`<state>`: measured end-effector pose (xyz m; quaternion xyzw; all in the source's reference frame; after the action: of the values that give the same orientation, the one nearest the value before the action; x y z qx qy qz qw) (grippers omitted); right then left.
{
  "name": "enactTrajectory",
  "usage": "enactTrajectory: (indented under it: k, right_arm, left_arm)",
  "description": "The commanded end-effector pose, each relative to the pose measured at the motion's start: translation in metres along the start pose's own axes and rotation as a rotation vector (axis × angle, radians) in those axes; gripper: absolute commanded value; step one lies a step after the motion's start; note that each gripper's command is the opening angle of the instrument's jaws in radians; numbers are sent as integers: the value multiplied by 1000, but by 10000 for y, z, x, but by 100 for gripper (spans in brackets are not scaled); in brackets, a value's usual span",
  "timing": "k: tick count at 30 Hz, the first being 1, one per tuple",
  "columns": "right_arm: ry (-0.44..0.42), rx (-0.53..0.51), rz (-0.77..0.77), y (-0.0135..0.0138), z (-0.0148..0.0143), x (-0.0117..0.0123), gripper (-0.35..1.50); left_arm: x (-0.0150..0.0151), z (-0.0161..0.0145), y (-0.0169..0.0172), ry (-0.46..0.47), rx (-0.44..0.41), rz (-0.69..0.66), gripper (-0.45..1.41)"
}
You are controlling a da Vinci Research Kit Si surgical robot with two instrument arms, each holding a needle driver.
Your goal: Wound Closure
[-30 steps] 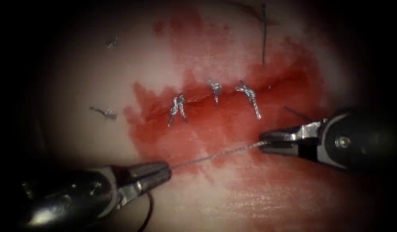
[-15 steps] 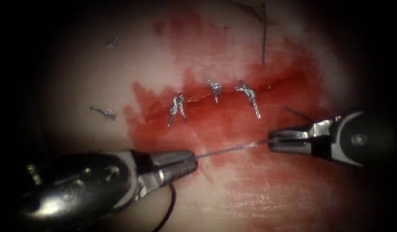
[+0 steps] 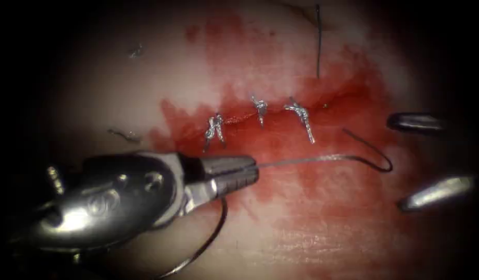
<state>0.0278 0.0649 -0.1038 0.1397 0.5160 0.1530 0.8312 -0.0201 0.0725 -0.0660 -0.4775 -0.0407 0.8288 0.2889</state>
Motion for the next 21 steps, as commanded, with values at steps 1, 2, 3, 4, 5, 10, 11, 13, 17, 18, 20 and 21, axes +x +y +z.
enactTrajectory:
  k: [1, 2, 3, 4, 5, 10, 11, 13, 17, 18, 20, 21]
  right_arm:
    - [5, -11, 11, 16, 8, -3, 67]
    - [8, -17, 19, 21, 8, -4, 17]
    - [12, -18, -15, 27, 9, -6, -35]
    - [9, -19, -43, 32, 10, -8, -35]
    - [6, -24, -49, 36, 12, -10, -35]
    - [2, -35, -88, 44, 44, -34, -35]
    - [-7, -31, -94, 43, 50, -39, -35]
    - [-8, -17, -114, 34, 69, -55, -35]
    - [-5, 5, -125, 21, 77, -59, -35]
    - [-1, 6, -123, 20, 76, -57, -35]
    - [11, 4, -118, 18, 72, -50, -35]
    - [17, 3, -116, 17, 71, -47, -35]
  left_arm:
    - [3, 10, -1, 0, 2, 17, -35]
    - [3, 10, -1, 0, 2, 17, -35]
    - [4, 9, -1, 0, 1, 28, -35]
    - [5, 9, -1, 0, 0, 33, -35]
    - [6, 9, -2, 4, -2, 32, -35]
    - [17, 13, -9, 37, 3, 27, -35]
    - [19, 16, -10, 42, 1, 25, -35]
    - [20, 25, -14, 48, 8, 23, -35]
    - [15, 47, -27, 47, 26, 29, -35]
    - [12, 51, -29, 48, 35, 31, -35]
    - [5, 61, -36, 43, 44, 37, -35]
    - [1, 65, -39, 39, 49, 40, -35]
